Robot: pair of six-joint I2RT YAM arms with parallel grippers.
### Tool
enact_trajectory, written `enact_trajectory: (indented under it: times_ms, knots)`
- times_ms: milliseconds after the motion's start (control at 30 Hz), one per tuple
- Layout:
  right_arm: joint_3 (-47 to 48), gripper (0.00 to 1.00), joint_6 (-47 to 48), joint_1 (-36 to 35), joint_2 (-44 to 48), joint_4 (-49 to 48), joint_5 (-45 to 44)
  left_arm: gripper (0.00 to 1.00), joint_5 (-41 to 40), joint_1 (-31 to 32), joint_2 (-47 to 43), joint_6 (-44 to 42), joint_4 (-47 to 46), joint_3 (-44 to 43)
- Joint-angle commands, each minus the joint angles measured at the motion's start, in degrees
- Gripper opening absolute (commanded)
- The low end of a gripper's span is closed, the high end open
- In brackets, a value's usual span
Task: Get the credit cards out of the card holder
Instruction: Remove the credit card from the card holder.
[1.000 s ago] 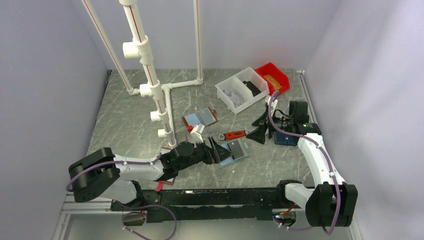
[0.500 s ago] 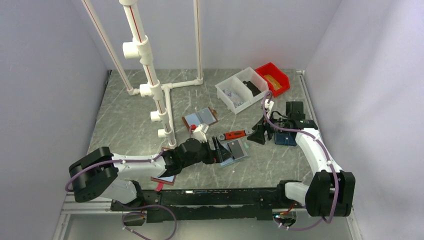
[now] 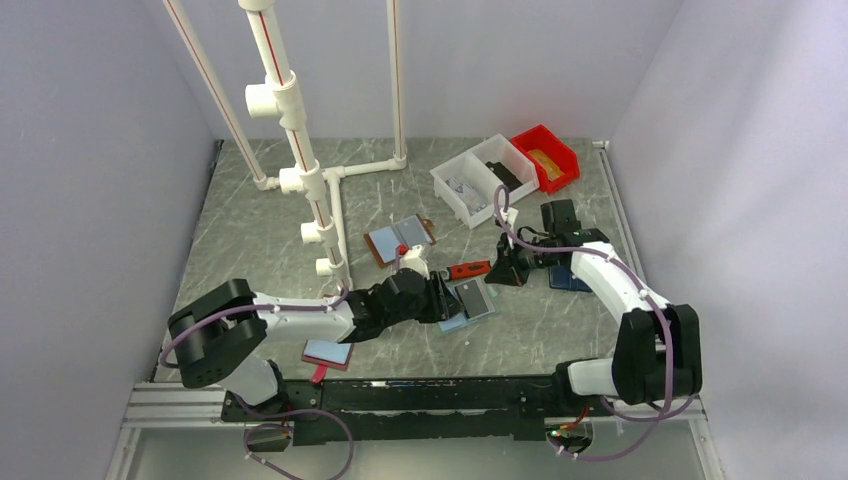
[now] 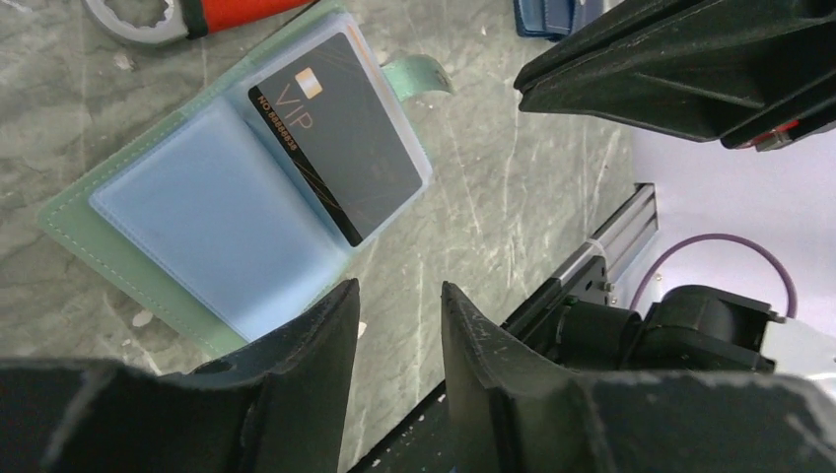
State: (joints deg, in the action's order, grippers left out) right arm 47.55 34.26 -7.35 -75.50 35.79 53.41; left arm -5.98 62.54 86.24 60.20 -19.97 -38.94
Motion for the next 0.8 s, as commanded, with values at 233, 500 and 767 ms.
enact_trajectory:
  times_ms: [233,500,767]
  knots:
    - [8.32,0.02,0.92,-4.77,-11.43,6.48,-8.14,0.38,-1.57,-1.51,4.41,1.43,-2.71,-2.38]
    - [8.06,0.01,-0.59,-6.7,-13.55,4.97,-11.94,0.38,1.85,-3.77,7.67,3.44,-8.26,-1.55]
    - [8.43,0.01,-1.39,-7.53,-15.53,4.76,-13.74,0.39,3.6,-4.1,9.92,2.89,-8.84,-3.36]
